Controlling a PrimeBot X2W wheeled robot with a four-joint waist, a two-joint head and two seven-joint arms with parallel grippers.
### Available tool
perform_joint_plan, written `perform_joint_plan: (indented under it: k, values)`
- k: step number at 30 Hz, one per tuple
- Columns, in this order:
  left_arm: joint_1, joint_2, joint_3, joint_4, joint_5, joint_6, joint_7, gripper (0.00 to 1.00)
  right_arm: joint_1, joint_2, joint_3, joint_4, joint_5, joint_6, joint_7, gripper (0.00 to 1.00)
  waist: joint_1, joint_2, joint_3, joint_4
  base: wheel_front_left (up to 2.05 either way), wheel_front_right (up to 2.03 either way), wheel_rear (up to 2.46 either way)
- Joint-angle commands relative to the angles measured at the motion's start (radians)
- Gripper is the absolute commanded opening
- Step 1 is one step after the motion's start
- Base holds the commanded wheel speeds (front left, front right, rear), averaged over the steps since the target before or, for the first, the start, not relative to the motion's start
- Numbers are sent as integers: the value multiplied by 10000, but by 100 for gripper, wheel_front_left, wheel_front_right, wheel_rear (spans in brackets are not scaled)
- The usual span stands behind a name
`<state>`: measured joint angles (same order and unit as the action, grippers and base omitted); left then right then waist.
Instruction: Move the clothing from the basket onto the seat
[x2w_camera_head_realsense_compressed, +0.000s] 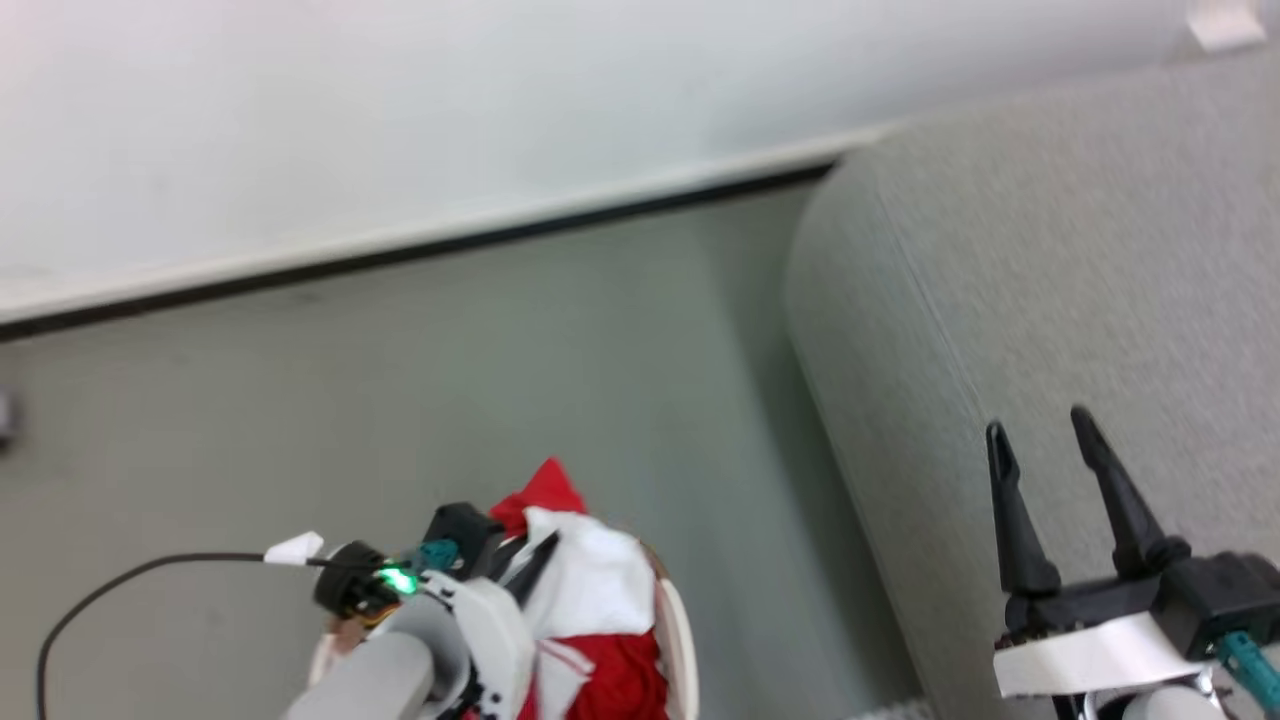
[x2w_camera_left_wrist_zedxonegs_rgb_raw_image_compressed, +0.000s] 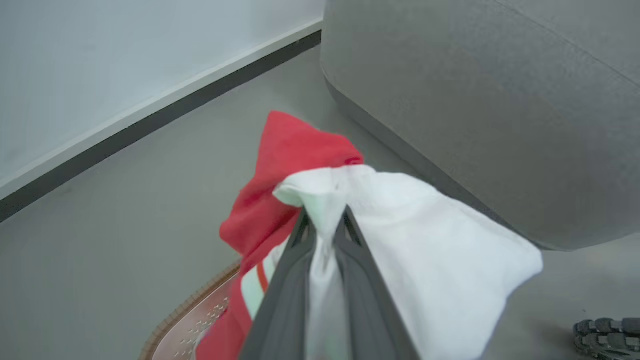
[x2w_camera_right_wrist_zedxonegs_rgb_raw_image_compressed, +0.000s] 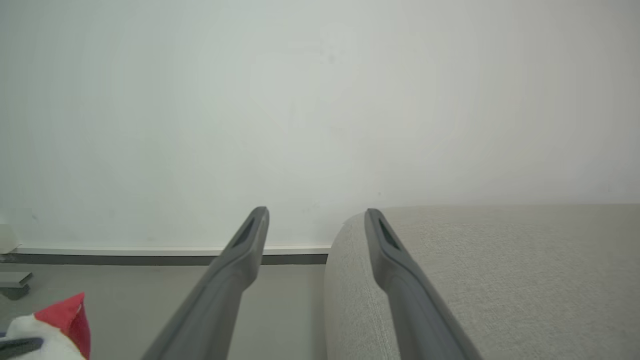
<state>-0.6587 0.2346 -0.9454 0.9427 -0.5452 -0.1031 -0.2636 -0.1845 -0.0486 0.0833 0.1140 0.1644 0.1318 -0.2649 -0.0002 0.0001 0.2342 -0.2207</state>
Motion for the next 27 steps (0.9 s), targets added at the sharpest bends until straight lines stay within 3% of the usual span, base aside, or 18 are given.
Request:
perform_joint_plan:
  k: [1, 12, 27]
  values:
    - [279, 62, 154, -410, -49, 81, -5, 0, 225, -26, -13, 126, -44, -21, 6, 100, 2, -1, -1080, 990, 0, 0, 0]
    - [977, 740, 1531, -4309, -141, 602, -10, 0, 778, -32, 449, 480, 159, -21, 8, 100, 2, -1, -2289, 1585, 0, 0, 0]
    - [406, 1708, 2752, -8103, -389, 1853, 509, 0, 909, -31, 1289, 49, 481, -21, 8, 100, 2, -1, -2396, 1517, 0, 0, 0]
